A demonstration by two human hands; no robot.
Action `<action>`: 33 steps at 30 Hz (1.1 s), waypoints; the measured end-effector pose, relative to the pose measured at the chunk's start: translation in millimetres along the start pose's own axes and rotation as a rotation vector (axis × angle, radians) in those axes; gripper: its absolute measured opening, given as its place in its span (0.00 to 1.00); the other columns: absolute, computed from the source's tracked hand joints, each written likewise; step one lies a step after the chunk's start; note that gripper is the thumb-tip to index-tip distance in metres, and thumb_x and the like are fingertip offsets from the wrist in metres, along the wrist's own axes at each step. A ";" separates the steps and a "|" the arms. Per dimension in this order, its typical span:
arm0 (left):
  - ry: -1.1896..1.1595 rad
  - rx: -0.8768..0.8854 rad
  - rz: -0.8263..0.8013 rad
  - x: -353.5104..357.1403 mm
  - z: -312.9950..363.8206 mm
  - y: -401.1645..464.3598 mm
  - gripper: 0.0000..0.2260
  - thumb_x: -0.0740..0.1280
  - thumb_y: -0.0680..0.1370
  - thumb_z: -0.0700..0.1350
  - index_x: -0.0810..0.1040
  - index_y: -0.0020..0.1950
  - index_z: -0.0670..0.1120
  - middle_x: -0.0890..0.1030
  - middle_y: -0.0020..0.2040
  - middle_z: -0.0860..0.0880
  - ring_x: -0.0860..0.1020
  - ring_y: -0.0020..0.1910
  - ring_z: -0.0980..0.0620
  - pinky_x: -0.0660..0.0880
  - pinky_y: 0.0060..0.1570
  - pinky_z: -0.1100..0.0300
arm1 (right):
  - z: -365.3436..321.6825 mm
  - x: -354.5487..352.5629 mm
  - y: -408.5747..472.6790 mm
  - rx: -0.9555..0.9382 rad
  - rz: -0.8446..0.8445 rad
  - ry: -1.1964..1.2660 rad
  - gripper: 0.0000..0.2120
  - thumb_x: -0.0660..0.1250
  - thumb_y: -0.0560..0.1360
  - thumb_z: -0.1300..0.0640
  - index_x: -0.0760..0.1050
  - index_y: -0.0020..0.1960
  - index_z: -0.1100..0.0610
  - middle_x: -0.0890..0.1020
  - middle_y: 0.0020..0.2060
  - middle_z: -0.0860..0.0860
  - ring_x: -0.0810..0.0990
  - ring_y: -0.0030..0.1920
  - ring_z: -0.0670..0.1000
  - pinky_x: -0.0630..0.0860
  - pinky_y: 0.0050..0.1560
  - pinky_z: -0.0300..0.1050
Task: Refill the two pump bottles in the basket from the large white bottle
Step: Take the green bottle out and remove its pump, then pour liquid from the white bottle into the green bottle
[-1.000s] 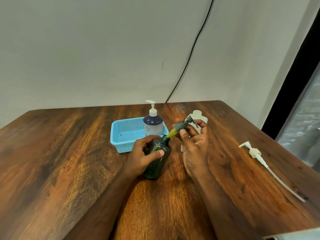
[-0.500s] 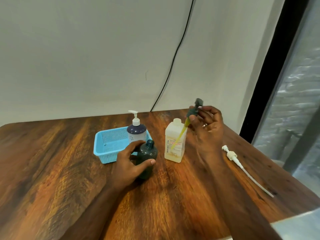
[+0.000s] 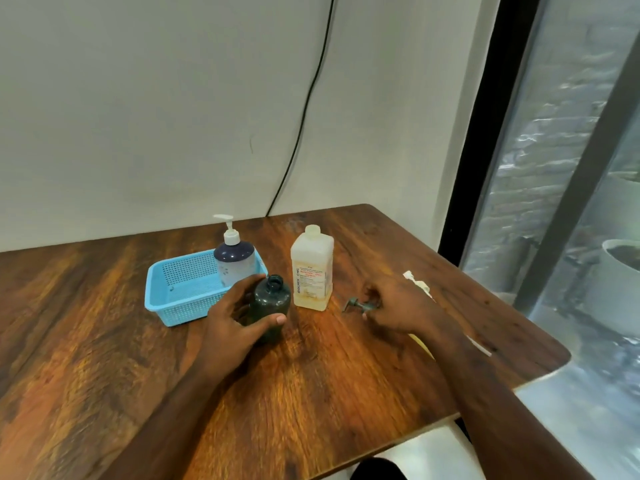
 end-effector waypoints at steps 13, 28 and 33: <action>0.025 -0.043 0.131 -5.4 -5.5 6.4 0.36 0.80 0.67 0.50 0.69 0.73 0.59 0.73 0.67 0.59 0.73 0.63 0.57 0.74 0.63 0.54 | -11.8 14.8 13.6 0.079 0.149 0.156 0.33 0.73 0.70 0.38 0.67 0.70 0.44 0.75 0.68 0.47 0.76 0.64 0.52 0.78 0.62 0.51; 0.039 -0.102 0.152 -23.7 -9.0 12.2 0.31 0.81 0.67 0.52 0.72 0.67 0.61 0.75 0.55 0.69 0.74 0.52 0.68 0.74 0.52 0.68 | -75.3 53.1 60.2 0.130 0.251 0.874 0.39 0.77 0.70 0.47 0.61 0.75 0.47 0.73 0.72 0.48 0.76 0.68 0.52 0.78 0.60 0.54; 0.072 -0.095 0.125 -23.9 -14.0 18.4 0.28 0.82 0.66 0.53 0.73 0.61 0.64 0.76 0.53 0.70 0.76 0.53 0.67 0.78 0.55 0.63 | -72.5 61.4 61.4 0.121 0.284 0.867 0.42 0.78 0.69 0.47 0.59 0.75 0.48 0.72 0.72 0.49 0.74 0.69 0.52 0.78 0.62 0.56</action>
Point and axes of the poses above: each hand's wrist, its own y-axis towards the middle knuckle, its own x-axis out of the palm, z = x × y, the point moved 1 cm from there along y, towards the middle knuckle
